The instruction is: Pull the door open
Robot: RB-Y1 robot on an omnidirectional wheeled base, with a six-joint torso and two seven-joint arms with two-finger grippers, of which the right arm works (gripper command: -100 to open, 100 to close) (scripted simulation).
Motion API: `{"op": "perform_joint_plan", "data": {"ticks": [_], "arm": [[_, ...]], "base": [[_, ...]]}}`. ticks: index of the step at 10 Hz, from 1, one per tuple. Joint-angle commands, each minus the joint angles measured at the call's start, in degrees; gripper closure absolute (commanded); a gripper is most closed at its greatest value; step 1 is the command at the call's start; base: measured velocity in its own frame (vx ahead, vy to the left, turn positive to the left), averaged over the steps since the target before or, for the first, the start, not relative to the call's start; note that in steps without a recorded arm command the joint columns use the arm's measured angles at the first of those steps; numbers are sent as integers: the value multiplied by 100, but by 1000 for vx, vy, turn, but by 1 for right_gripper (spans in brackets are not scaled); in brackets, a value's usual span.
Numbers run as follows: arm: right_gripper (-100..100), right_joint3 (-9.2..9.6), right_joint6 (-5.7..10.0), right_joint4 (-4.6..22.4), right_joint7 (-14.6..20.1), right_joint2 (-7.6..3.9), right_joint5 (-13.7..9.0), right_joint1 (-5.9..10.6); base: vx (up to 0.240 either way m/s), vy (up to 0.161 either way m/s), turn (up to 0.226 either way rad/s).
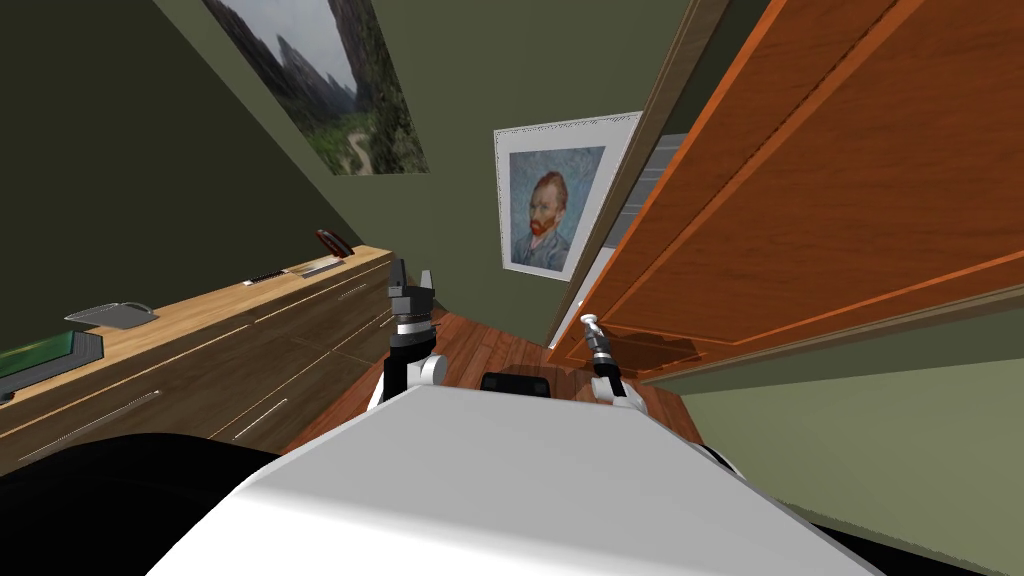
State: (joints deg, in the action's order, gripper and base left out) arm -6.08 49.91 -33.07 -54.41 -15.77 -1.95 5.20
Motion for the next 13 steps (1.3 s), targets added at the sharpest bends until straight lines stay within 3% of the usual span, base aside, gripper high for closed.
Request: {"op": "perform_joint_plan", "data": {"ticks": [1, 13], "arm": [[100, 40, -3, -5, 286, 9, -39, -21], [100, 198, 1, -59, 1908, -45, -265, -67]], "base": [[-21, -13, 33], [-20, -9, 21]]}}
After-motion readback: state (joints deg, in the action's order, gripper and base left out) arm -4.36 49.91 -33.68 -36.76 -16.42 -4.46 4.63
